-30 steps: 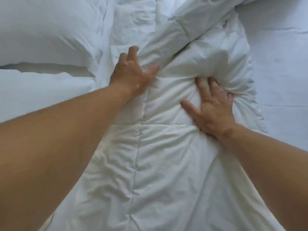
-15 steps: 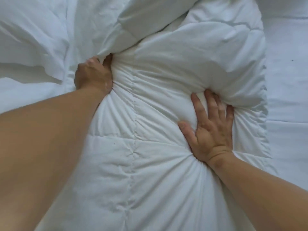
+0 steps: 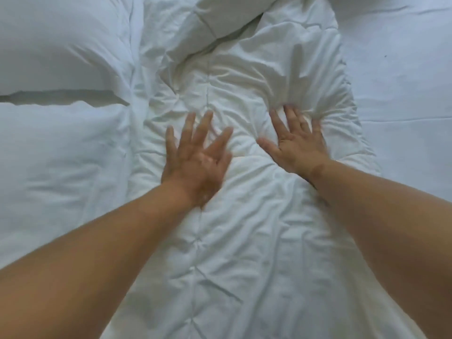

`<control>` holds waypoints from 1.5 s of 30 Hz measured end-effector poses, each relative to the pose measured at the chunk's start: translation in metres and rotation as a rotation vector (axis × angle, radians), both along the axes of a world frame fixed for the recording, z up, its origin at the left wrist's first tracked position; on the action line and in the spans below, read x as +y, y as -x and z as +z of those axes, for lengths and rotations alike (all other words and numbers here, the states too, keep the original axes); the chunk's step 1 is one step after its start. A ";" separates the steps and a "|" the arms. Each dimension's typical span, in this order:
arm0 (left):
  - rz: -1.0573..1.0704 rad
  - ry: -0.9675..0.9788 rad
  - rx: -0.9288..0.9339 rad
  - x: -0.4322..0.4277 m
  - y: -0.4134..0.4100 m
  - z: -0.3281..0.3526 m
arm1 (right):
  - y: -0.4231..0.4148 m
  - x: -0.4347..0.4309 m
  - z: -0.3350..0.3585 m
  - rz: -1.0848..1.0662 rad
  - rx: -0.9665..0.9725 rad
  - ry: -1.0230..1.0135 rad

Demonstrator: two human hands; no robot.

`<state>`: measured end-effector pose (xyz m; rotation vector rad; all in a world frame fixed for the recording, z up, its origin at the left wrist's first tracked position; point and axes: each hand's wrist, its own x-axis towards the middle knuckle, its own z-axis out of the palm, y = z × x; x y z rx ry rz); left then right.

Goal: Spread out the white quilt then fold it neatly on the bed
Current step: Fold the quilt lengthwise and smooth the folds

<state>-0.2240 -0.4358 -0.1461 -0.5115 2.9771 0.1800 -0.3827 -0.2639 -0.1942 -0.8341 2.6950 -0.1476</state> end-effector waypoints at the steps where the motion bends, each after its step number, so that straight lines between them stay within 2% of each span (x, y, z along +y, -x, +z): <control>1: -0.036 0.009 -0.060 0.010 -0.020 -0.003 | -0.011 0.007 0.007 0.007 -0.047 0.008; 4: 0.040 -0.009 -0.112 0.009 -0.067 -0.012 | -0.058 0.044 0.037 0.028 -0.172 0.102; 6: 0.109 -0.071 -0.123 -0.006 -0.097 -0.018 | -0.110 0.087 0.044 0.102 -0.093 0.122; 9: 0.216 -0.151 -0.196 -0.004 -0.149 -0.028 | -0.183 0.151 0.029 0.126 0.003 0.022; 14: 0.347 -0.276 -0.387 0.039 -0.201 -0.004 | -0.211 0.165 0.043 0.049 -0.158 -0.065; 17: 0.239 -0.273 -0.342 0.081 -0.241 0.021 | -0.271 0.193 0.067 0.034 -0.259 -0.032; 20: 0.099 -0.268 -0.270 0.142 -0.321 0.039 | -0.368 0.250 0.090 0.051 -0.321 -0.042; 23: -0.012 -0.238 -0.298 0.195 -0.416 0.033 | -0.452 0.320 0.087 0.047 -0.350 -0.105; 26: -0.007 -0.211 -0.373 0.219 -0.482 0.021 | -0.499 0.367 0.082 0.000 -0.382 -0.206; 31: 0.118 -0.245 -0.431 0.233 -0.498 0.035 | -0.512 0.366 0.102 -0.056 -0.458 -0.205; 35: 0.159 -0.301 -0.682 0.254 -0.505 0.077 | -0.525 0.389 0.150 -0.053 -0.611 -0.206; 37: 0.213 -0.373 -0.717 0.274 -0.516 0.101 | -0.537 0.414 0.177 -0.121 -0.653 -0.162; 40: 0.262 -0.468 -0.755 0.312 -0.534 0.142 | -0.560 0.475 0.223 -0.249 -0.676 -0.100; 42: 0.223 -0.473 -0.817 0.341 -0.547 0.166 | -0.580 0.534 0.248 -0.319 -0.699 -0.164; 45: 0.171 -0.506 -0.807 0.384 -0.562 0.190 | -0.613 0.636 0.278 -0.512 -0.722 -0.223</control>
